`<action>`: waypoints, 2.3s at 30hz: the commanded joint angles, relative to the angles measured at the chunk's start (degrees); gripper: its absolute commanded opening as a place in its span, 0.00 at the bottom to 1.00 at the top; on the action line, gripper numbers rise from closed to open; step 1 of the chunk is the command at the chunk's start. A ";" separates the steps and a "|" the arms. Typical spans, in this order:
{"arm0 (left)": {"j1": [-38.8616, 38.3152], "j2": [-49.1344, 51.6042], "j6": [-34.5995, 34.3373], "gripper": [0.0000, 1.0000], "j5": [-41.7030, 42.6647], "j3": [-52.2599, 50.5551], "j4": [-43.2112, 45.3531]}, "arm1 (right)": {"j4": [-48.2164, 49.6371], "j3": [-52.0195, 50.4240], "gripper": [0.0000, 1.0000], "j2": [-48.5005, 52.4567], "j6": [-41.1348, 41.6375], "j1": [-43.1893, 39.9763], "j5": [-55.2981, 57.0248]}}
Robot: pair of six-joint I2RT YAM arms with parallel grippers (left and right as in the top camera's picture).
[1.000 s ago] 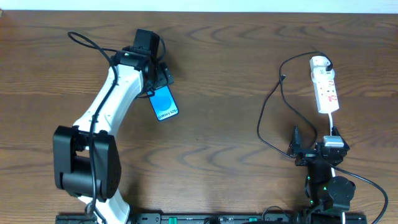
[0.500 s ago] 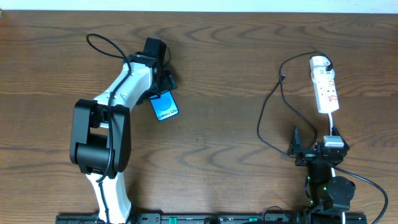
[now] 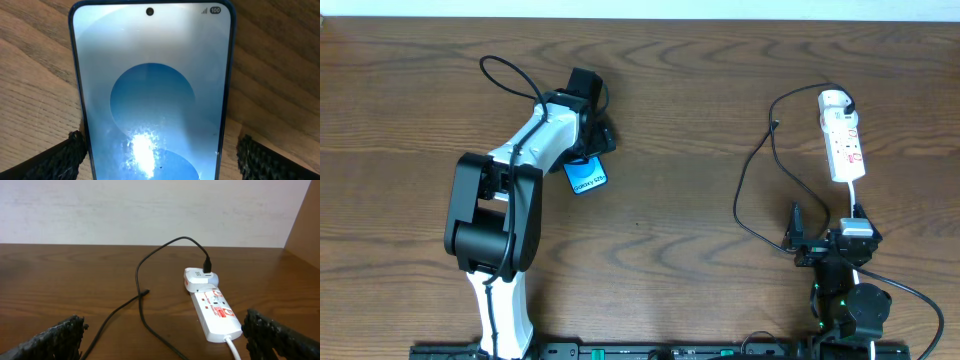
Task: Plug charger to phone and switch on socket
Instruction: 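Close the left gripper on the phone's long edges, then lift the phone with the left gripper and tilt it upright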
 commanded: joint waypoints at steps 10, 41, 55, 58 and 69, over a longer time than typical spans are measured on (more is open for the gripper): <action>0.28 0.79 -5.22 0.98 -3.98 -1.33 0.52 | -0.26 -0.04 0.99 -0.28 -0.68 0.07 0.00; 0.28 0.79 -6.54 0.84 0.20 -2.40 -1.27 | -0.26 -0.04 0.99 -0.28 -0.68 0.07 0.00; 0.28 0.26 -6.29 0.71 0.39 -1.51 -3.96 | -0.24 -0.04 0.99 -0.28 -0.68 0.07 0.00; 0.28 -1.95 -6.27 0.69 0.39 -0.46 -5.60 | -0.24 -0.04 0.99 -0.28 -0.68 0.07 0.00; 0.28 -15.23 -5.88 0.67 20.28 -0.44 -9.53 | -0.24 -0.04 0.99 -0.28 -0.68 0.07 0.00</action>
